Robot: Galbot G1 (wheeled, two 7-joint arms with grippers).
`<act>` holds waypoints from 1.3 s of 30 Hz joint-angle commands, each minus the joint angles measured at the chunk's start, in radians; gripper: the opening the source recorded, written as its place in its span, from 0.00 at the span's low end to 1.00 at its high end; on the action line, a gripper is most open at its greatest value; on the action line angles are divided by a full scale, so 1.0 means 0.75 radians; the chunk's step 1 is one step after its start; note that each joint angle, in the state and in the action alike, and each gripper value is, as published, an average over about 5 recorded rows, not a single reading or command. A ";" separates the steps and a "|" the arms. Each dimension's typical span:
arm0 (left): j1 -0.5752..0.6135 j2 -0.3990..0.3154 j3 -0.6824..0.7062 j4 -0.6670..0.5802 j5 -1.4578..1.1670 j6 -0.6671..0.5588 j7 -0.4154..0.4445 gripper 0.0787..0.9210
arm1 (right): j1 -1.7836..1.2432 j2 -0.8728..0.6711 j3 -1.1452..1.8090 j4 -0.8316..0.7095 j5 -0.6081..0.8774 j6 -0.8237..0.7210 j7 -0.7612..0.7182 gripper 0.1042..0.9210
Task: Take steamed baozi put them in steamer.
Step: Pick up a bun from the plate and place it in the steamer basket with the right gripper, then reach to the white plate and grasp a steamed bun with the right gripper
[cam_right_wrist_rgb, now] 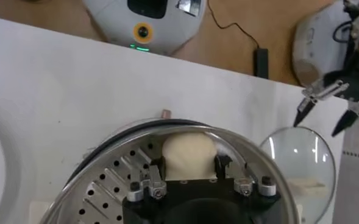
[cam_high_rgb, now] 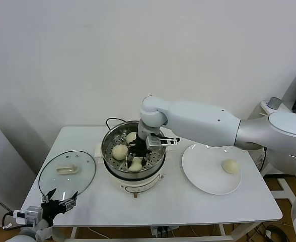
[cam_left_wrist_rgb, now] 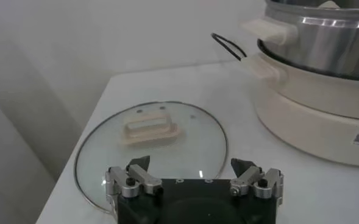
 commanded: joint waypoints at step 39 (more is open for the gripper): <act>-0.010 0.012 -0.004 -0.017 -0.005 0.009 -0.002 0.88 | 0.408 -0.389 -0.269 -0.417 0.790 -0.883 -0.338 0.88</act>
